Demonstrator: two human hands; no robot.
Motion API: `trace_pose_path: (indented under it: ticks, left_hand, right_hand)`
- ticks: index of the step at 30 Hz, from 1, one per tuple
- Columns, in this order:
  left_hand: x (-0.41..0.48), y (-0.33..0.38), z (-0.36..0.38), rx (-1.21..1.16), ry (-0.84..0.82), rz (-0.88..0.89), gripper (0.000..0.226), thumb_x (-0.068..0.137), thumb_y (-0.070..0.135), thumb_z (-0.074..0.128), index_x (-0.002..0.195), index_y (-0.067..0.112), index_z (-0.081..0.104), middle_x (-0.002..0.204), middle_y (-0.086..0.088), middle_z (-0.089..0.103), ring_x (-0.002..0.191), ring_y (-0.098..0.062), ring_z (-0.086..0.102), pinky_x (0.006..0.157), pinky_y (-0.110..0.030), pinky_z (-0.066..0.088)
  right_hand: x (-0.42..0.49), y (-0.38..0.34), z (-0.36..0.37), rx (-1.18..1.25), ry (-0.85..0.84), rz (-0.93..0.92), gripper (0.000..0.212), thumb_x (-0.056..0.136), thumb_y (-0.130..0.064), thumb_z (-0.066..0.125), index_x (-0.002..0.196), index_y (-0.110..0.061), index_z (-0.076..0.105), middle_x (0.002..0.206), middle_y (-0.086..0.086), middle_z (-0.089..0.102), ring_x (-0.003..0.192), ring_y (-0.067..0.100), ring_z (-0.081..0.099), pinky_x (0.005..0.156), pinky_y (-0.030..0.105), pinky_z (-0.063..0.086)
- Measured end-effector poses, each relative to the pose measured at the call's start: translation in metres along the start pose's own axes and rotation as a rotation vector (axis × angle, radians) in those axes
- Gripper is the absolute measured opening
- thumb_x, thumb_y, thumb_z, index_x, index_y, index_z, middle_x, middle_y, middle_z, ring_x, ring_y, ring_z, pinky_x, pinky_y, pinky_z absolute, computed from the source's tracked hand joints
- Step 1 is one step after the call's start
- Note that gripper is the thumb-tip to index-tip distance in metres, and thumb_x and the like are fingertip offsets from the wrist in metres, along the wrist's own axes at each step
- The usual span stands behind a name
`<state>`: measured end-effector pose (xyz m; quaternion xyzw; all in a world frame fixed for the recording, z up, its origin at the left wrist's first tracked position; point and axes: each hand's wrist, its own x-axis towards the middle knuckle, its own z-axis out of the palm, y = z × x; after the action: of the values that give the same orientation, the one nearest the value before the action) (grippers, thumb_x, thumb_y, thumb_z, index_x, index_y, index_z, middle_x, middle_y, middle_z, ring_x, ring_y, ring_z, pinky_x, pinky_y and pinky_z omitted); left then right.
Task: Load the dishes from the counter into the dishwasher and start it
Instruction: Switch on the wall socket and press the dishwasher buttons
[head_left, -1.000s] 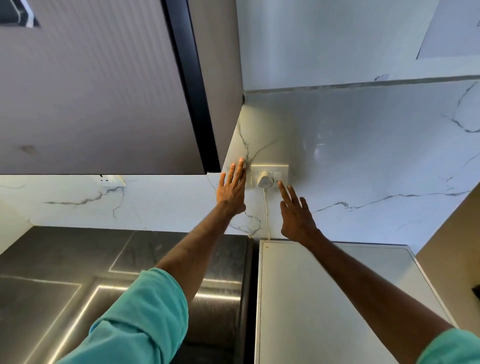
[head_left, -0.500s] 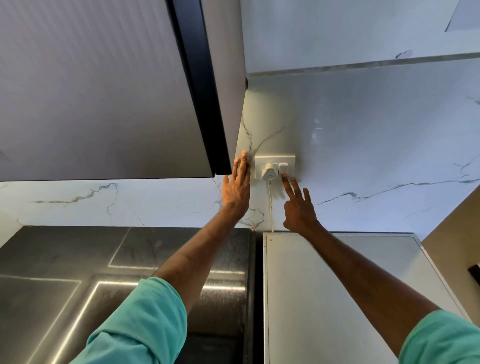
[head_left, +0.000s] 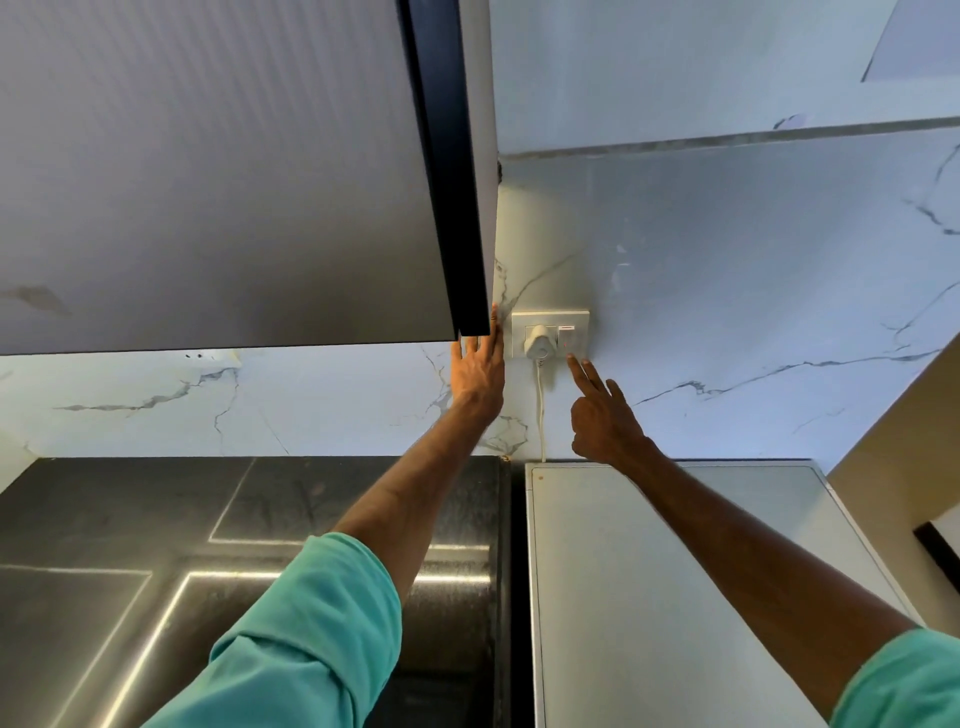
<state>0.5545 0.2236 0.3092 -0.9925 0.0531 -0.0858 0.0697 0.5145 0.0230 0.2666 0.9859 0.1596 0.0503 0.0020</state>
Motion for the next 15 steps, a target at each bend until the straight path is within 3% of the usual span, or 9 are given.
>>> trace_pose_path:
  ticks: [3, 7, 11, 15]
  left_hand:
    - [-0.002, -0.004, -0.013, 0.055, -0.035, 0.053, 0.095, 0.098, 0.019, 0.058, 0.159, 0.010, -0.013, 0.167, -0.012, -0.016, 0.155, -0.034, -0.008, 0.122, -0.054, 0.001]
    - [-0.012, -0.010, -0.024, 0.127, -0.003, 0.126, 0.084, 0.097, 0.019, 0.059, 0.160, 0.007, 0.006, 0.168, -0.014, -0.008, 0.155, -0.032, -0.006, 0.123, -0.051, 0.002]
    - [-0.034, -0.011, -0.018, 0.098, 0.040, 0.164, 0.063, 0.097, 0.016, 0.062, 0.151, 0.005, 0.033, 0.167, -0.019, 0.000, 0.155, -0.037, -0.002, 0.125, -0.052, 0.008]
    - [-0.066, -0.005, -0.005, -0.029, 0.095, 0.231, 0.037, 0.088, 0.007, 0.064, 0.125, 0.005, 0.059, 0.162, -0.021, 0.023, 0.152, -0.037, 0.017, 0.123, -0.045, 0.022]
  right_hand:
    - [-0.008, -0.002, -0.007, 0.037, -0.017, -0.001, 0.021, 0.089, -0.035, 0.067, 0.087, -0.014, 0.064, 0.168, 0.009, 0.006, 0.155, 0.021, 0.008, 0.123, 0.045, 0.020]
    - [-0.024, -0.003, -0.018, 0.190, -0.038, 0.008, 0.019, 0.085, -0.024, 0.074, 0.087, -0.006, 0.066, 0.153, 0.014, 0.045, 0.149, 0.023, 0.030, 0.119, 0.043, 0.030]
    - [-0.048, -0.007, -0.025, 0.307, -0.039, 0.022, 0.014, 0.082, -0.014, 0.077, 0.091, -0.004, 0.072, 0.162, 0.012, 0.029, 0.149, 0.023, 0.030, 0.114, 0.036, 0.039]
    - [-0.070, -0.012, -0.018, 0.447, -0.046, 0.088, 0.015, 0.080, -0.006, 0.074, 0.095, -0.008, 0.073, 0.158, 0.015, 0.036, 0.139, 0.024, 0.047, 0.102, 0.026, 0.042]
